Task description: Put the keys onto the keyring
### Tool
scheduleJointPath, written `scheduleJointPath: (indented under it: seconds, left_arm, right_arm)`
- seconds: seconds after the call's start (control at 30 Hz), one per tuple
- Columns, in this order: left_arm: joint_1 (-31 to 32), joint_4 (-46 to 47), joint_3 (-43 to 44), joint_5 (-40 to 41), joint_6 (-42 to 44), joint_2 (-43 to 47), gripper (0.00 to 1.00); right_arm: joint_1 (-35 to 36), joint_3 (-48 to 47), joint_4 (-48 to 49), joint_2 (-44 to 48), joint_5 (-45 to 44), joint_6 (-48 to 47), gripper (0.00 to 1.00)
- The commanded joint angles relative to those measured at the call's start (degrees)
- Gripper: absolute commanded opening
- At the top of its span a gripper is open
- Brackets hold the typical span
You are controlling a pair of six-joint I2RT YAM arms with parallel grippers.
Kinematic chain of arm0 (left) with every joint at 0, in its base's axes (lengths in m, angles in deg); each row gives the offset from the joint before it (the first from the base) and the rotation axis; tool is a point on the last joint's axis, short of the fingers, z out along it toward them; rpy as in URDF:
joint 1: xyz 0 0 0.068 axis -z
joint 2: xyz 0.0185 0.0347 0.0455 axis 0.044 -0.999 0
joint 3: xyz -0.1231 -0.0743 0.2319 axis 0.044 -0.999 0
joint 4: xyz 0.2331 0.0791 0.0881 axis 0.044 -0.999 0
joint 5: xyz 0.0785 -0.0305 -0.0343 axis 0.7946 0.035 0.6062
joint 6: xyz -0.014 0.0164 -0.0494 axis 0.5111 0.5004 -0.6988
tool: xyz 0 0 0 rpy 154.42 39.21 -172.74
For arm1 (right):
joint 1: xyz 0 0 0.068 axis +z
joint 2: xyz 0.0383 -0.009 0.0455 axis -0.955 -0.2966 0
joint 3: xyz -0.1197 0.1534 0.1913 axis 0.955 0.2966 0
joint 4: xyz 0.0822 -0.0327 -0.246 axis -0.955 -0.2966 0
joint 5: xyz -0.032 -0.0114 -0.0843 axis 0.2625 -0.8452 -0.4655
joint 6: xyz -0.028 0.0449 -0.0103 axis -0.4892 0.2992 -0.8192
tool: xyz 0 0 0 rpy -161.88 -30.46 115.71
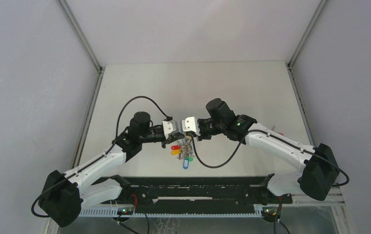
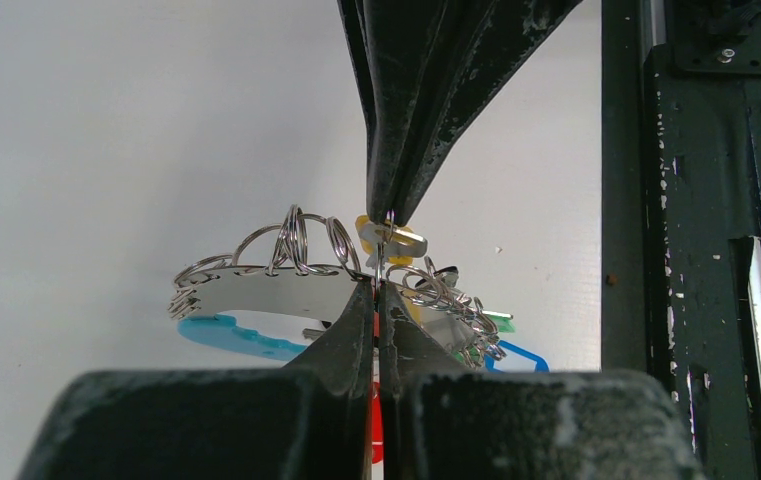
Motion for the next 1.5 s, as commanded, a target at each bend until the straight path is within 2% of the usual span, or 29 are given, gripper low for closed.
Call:
scheduleJointPath:
  seconds: [0.0, 0.17, 0.27, 0.5, 0.73, 0.9, 1.3, 1.47]
  left_arm:
    - [0.32, 3.57, 0.36, -1.88, 0.77, 0.66, 0.00]
    - [0.26, 3.57, 0.23, -0.87, 0.77, 0.88, 0.00]
    - [0.28, 3.34, 0.21, 0.27, 0.85, 0.88, 0.00]
    - [0.27, 2.89, 0.23, 2.58, 0.94, 0.93, 0.00]
    - [0.26, 2.87, -0.21, 4.69, 0.85, 1.77, 0.00]
    - [0.30, 3.00, -0.55, 5.28, 0.94, 2.47, 0.00]
    - [0.28, 3.12, -0.64, 5.86, 0.95, 2.29, 0.00]
    - [0.27, 3.13, -0.71, 5.92, 0.99, 2.16, 0.00]
  right_arm:
    - [0.20, -1.33, 2.13, -0.13, -0.12, 1.12, 0.00]
    - [0.20, -1.33, 1.60, 0.42, -1.29, 3.10, 0.00]
    - [0.20, -1.33, -0.37, 0.81, -3.93, 7.55, 0.00]
    - [-0.91, -1.33, -9.70, -0.16, -14.27, 27.57, 0.00]
    - [-4.11, -0.73, -23.05, -5.19, -12.38, 42.42, 0.00]
    - [-4.26, -0.02, -26.39, -11.44, -17.35, 50.12, 0.00]
    - [-5.75, -1.66, -21.33, -19.96, -26.93, 52.83, 0.00]
    - [-7.10, -3.74, -19.59, -22.69, -28.31, 53.60, 0.00]
